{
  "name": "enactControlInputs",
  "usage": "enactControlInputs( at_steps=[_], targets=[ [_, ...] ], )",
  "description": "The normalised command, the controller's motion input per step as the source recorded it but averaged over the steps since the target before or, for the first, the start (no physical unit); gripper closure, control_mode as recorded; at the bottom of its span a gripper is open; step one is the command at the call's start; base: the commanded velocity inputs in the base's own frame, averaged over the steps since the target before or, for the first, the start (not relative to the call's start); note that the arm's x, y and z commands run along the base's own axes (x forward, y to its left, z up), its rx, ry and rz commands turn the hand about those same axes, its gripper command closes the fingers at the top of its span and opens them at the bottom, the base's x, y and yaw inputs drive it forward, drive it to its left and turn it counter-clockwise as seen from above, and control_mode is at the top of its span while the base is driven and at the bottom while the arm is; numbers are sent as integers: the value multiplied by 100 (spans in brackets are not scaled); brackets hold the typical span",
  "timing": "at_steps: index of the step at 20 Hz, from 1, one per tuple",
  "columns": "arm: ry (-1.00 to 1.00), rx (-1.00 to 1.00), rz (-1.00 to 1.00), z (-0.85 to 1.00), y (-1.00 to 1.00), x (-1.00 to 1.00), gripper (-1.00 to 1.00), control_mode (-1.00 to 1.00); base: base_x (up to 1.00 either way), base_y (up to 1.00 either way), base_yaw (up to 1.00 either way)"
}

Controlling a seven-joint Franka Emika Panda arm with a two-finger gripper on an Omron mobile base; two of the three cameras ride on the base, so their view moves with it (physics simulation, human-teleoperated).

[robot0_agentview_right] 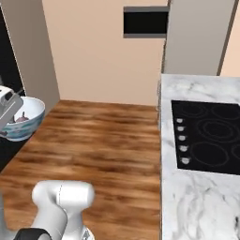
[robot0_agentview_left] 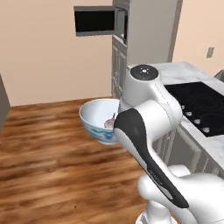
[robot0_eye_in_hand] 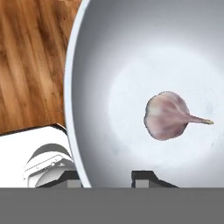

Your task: Pick the garlic from the sink and place it in the bowl. Then pick the bowl and place it in the microwave. Then close the microwave door and press the start button.

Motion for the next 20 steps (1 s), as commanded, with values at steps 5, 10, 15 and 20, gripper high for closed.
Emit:
enactControlInputs(
  at_steps=[5,10,15,20],
  targets=[
    [0,0,0,0,0,0,100,100,100,27,-22],
    [0,0,0,0,0,0,100,100,100,24,-21],
    [0,0,0,0,0,0,100,100,100,30,-18],
    [0,0,0,0,0,0,100,100,100,11,-13]
  ],
)
